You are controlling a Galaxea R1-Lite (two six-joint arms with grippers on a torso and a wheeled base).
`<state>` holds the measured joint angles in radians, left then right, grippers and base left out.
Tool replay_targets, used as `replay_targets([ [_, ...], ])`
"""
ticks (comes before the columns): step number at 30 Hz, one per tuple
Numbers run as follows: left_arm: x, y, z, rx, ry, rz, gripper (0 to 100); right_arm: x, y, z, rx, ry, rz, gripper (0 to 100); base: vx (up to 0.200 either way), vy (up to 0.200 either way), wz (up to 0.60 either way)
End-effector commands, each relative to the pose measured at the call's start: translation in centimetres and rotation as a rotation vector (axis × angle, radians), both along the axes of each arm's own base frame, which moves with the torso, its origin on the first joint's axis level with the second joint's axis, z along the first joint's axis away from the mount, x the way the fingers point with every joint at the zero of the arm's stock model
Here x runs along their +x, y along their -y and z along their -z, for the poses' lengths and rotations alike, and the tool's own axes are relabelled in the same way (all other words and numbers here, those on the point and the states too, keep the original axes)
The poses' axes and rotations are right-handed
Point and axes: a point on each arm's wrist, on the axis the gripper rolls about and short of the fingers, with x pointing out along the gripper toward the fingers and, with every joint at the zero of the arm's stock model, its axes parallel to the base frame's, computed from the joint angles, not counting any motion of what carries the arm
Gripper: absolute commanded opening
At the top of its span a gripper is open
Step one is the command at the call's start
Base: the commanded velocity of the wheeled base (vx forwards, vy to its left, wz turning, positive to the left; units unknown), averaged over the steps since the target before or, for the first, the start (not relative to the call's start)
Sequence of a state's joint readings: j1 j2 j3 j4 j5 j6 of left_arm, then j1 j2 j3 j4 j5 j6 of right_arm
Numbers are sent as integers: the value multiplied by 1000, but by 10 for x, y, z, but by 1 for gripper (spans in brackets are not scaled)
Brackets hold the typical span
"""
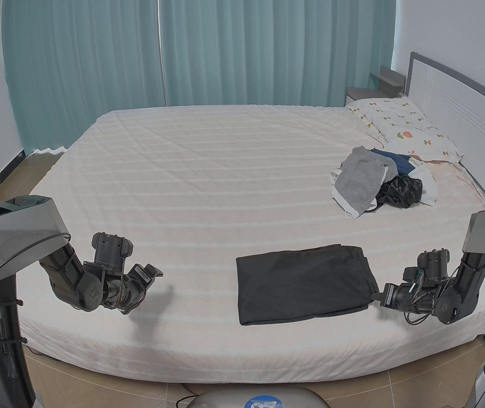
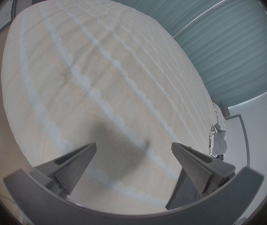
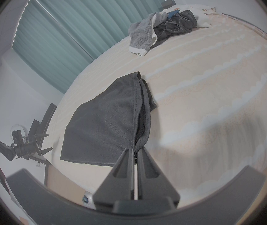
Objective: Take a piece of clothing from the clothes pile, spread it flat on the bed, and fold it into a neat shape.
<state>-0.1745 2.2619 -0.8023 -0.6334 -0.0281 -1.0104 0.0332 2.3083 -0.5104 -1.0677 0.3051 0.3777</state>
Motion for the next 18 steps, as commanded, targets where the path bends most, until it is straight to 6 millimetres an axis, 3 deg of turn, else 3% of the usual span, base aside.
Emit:
replay_targets([
  [1,0,0,0,-1,-1,1,100,0,0,-3,-3,9,-2,0,0,0,0],
  [5,0,1,0,-1,-1,2,100,0,1,-2,-4,9,0,0,0,0,0],
  [6,0,1,1,0,-2,1,100,0,1,-2,-5,7,-1,100,0,0,0],
  [14,0,1,-1,-4,2,0,100,-1,3,-4,-33,32,-18,100,0,0,0],
  [18,0,0,-1,-7,4,-3,100,19,10,-17,26,101,49,100,0,0,0],
])
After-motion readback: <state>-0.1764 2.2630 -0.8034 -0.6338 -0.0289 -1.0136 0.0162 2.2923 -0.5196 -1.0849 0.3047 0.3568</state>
